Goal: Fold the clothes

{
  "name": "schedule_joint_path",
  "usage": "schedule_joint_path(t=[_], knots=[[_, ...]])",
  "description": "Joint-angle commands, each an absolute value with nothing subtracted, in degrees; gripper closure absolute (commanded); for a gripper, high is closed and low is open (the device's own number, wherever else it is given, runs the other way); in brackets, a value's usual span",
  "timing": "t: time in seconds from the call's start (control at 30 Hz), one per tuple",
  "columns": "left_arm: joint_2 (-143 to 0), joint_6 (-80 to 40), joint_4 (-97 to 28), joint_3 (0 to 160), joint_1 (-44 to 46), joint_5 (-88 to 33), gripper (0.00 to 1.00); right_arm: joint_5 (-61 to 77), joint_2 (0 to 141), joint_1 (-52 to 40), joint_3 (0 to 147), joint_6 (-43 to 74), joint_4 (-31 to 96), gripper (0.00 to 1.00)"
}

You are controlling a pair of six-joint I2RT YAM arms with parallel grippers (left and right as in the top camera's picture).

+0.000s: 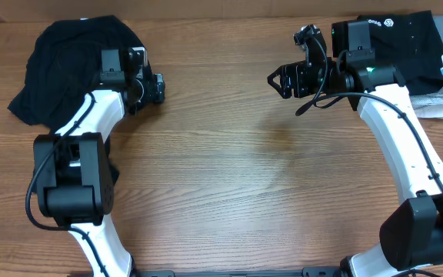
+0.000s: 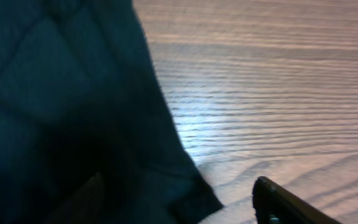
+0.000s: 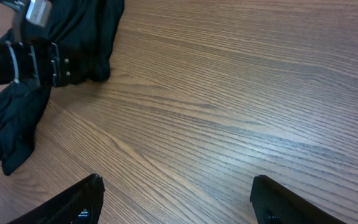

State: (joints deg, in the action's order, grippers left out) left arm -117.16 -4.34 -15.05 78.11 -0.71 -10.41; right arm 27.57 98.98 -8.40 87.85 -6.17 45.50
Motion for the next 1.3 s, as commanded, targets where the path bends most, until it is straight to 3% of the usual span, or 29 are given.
schedule_joint_path(t=[0.0, 0.17, 0.27, 0.4, 0.47, 0.87, 1.27], knots=[[-120.0, -7.9, -14.6, 79.0, 0.2, -8.4, 0.25, 27.0, 99.2, -8.7, 89.6, -6.0, 45.3, 0.20], [-122.2, -10.0, -14.5, 79.0, 0.5, -8.4, 0.35, 27.0, 99.2, -8.7, 89.6, -6.0, 45.5, 0.22], [-122.5, -12.1, -14.5, 79.0, 0.5, -8.5, 0.60, 27.0, 99.2, -8.7, 89.6, -6.0, 45.5, 0.23], [-122.5, -14.2, -13.8, 79.0, 1.2, -10.1, 0.86, 26.4, 99.2, -8.7, 89.6, -6.0, 45.5, 0.24], [-122.5, -14.2, -13.3, 79.0, 2.4, -12.2, 0.94, 26.1, 99.2, -8.7, 89.6, -6.0, 45.5, 0.25], [-122.5, -9.8, -13.5, 82.7, 20.0, -13.4, 0.94, 22.5, 99.1, -5.6, 89.6, -3.7, 45.1, 0.31], [-122.5, -9.0, -23.3, 98.0, 30.3, -12.5, 0.90, 25.7, 99.1, 6.1, 89.6, 2.0, 45.1, 0.30]])
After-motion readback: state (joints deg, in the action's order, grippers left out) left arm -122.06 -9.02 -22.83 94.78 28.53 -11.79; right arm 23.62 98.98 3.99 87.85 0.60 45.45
